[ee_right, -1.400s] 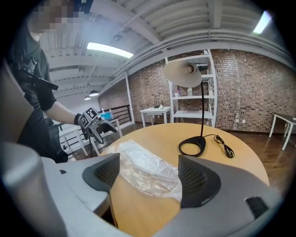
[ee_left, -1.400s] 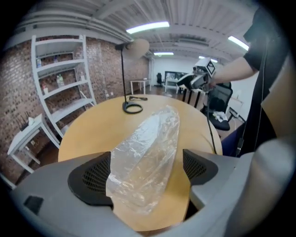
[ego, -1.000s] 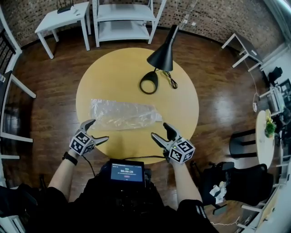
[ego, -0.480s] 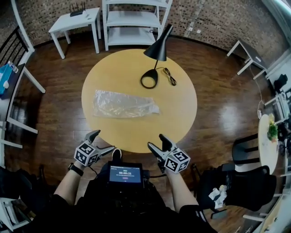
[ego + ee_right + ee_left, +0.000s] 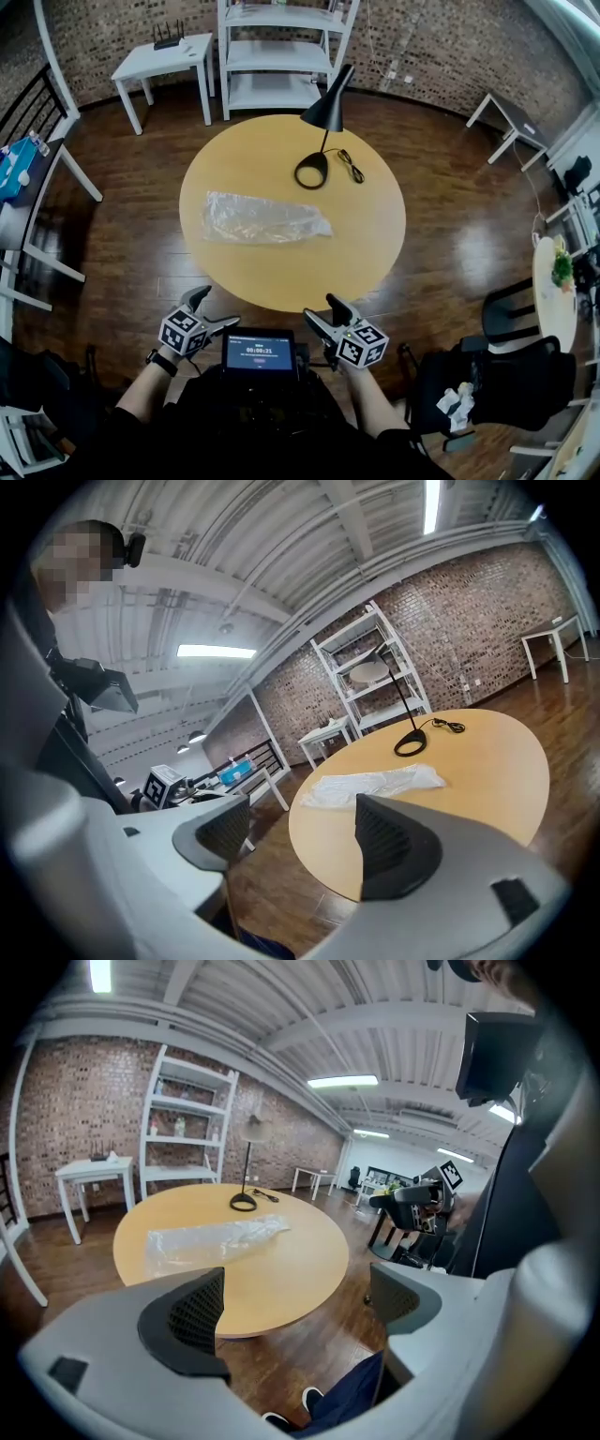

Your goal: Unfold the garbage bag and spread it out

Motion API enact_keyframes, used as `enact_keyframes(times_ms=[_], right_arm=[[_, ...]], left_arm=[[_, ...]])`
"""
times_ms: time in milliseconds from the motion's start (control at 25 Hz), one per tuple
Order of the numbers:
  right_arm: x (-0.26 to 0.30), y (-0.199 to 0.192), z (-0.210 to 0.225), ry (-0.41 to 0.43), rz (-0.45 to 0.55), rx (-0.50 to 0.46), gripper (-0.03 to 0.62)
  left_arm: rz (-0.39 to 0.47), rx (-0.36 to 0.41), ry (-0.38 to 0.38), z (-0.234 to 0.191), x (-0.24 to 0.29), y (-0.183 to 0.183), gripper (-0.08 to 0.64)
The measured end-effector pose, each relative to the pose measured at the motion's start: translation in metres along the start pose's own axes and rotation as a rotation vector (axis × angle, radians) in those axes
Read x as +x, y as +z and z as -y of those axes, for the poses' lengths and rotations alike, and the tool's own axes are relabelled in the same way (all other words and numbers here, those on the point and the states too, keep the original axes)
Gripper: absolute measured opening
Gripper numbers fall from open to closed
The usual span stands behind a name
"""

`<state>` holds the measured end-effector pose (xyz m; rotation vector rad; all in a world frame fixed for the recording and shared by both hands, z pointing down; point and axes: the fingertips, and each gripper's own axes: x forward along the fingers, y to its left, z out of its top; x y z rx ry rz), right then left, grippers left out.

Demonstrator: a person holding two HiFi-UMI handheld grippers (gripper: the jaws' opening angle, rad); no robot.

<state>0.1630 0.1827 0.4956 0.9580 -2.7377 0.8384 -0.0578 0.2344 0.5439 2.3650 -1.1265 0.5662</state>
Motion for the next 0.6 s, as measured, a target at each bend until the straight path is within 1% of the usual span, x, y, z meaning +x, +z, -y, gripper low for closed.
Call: enact_keyframes(times_ms=[120,240,360,480,600], right_arm=[[0.001,-0.004,-0.011,-0.009,-0.004,-0.010,0.364],[0.004,-0.008,-0.028,-0.006,-0.010,-0.023,0.364],[0.007,-0.010,-0.042,-0.011,-0.012,-0.032,0.364],[0.008,-0.010,-0.051,-0.020,-0.001,-0.023,0.363],[0.008,-0.012,-0.060,-0.025,0.004,-0.024,0.362]], left_arm=[[0.003,0.033,-0.019,0.005,-0.004,-0.001,0.492],[-0.006,0.076,-0.021,0.004,-0.013,-0.011,0.492],[-0.011,0.076,-0.027,0.003,-0.025,-0.020,0.492],[0.003,0.073,-0.027,0.002,-0.036,-0.019,0.492],[0.000,0.074,-0.032,0.001,-0.046,-0.024,0.492]])
